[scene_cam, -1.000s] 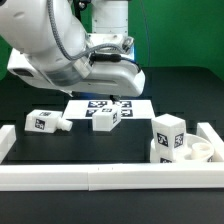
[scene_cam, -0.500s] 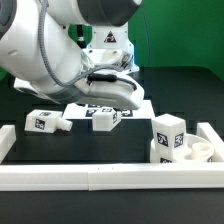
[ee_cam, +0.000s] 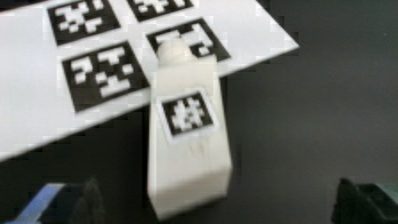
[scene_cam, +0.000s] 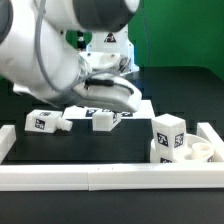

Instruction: Assemble stool

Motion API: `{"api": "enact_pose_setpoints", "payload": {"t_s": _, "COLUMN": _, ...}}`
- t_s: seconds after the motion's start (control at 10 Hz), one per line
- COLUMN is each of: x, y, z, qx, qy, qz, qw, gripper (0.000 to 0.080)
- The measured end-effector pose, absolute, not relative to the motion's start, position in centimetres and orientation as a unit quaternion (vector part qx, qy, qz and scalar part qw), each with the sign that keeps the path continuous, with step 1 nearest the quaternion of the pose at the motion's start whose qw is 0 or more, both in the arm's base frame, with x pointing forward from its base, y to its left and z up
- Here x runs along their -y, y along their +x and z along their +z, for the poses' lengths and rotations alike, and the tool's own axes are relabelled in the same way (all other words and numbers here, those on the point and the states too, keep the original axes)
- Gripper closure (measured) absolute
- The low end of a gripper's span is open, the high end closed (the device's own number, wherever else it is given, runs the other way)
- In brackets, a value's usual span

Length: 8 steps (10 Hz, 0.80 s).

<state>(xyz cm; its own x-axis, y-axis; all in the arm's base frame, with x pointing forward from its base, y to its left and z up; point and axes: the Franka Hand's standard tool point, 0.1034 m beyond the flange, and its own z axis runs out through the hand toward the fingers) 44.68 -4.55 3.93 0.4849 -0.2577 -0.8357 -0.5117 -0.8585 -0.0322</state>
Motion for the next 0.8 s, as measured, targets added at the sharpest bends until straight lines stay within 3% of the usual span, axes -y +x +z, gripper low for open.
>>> {"api": "enact_pose_setpoints", "payload": {"t_s": 0.1, "x": 3.9, "y": 43.4, "z": 3.1, "qx": -0.231, "qy": -0.829, "qz": 0.485, "qw": 0.156, "gripper": 0.0151}}
{"api": "enact_pose_setpoints", "payload": {"t_s": 0.8, "x": 2.7, "y": 41.6, "z": 1.5, "qx": -0.232, "qy": -0.818, "qz": 0.504, "qw": 0.151, "gripper": 0.0151}}
